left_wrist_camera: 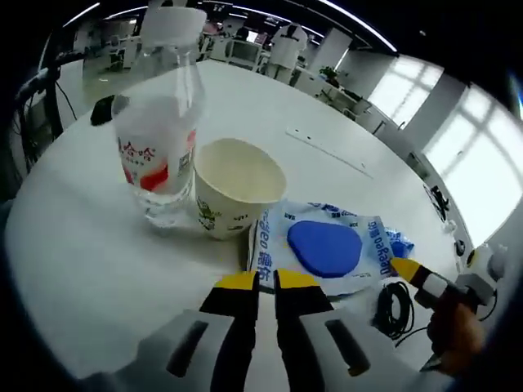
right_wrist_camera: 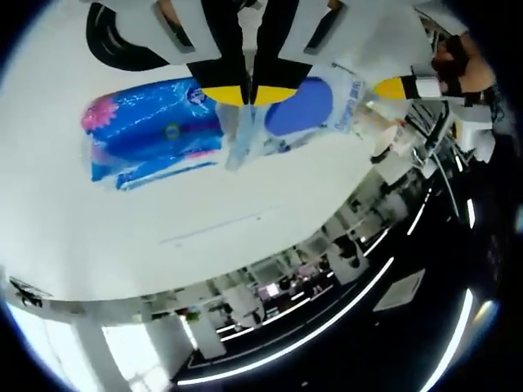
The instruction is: Arrange the tabletop items into an orderly group along one side of the table until the central work area is clear of visible clutter.
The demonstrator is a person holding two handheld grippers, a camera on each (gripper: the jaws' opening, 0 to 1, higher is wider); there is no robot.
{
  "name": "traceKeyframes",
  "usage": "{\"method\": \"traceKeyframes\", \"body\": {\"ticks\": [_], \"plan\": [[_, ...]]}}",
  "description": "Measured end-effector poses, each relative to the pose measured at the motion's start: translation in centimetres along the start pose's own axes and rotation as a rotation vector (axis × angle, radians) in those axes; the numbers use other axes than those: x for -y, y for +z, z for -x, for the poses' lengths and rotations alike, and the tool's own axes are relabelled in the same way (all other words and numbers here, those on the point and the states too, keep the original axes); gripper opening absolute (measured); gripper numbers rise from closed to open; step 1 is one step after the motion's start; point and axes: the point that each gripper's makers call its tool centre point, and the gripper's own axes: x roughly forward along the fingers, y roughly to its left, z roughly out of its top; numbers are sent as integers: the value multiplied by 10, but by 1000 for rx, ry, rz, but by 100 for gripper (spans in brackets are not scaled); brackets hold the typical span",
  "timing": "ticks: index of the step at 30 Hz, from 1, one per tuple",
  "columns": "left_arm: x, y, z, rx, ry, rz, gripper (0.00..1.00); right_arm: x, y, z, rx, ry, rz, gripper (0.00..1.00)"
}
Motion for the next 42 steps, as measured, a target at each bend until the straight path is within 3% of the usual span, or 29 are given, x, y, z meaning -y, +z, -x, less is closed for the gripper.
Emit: {"method": "traceKeyframes", "body": {"ticks": [6, 10, 16, 19, 25, 28, 32, 34, 35, 36, 38, 41, 42], "plan": [[-12, -26, 15, -39, -8, 19, 1, -3, -6, -2, -38, -8, 51, 0], [-18, -33, 24, -43, -17, 79, 1, 0, -7, -6, -51, -25, 62, 0], [-24, -36, 33, -32, -23, 106, 1, -2, -10, -7, -61, -33, 78, 0], [-17, -39, 33, -42, -54, 149, 1, -2, -10, -7, -64, -35, 75, 4], [11, -37, 22, -46, -122, 124, 1, -7, -10, 3, -58, -27, 87, 22], [18, -35, 19, -42, -141, 135, 1, -8, -6, 9, -50, -16, 103, 24], [21, -38, 17, -53, -152, 138, 1, -15, 15, 27, 14, 31, 243, 24], [22, -38, 17, -54, -163, 135, 1, -17, 35, 33, 59, 93, 404, 28], [22, -38, 18, -55, -166, 132, 1, -19, 40, 33, 53, 140, 478, 32], [22, -37, 18, -54, -171, 126, 1, -17, 41, 32, -1, 203, 542, 36], [22, -36, 19, -48, -177, 118, 1, -4, 63, 33, 13, 220, 668, 40], [22, -33, 19, -29, -191, 108, 1, 7, 65, 27, -93, 343, 722, 41], [23, -33, 19, -28, -196, 102, 1, 15, 67, 24, -119, 339, 765, 42]]}}
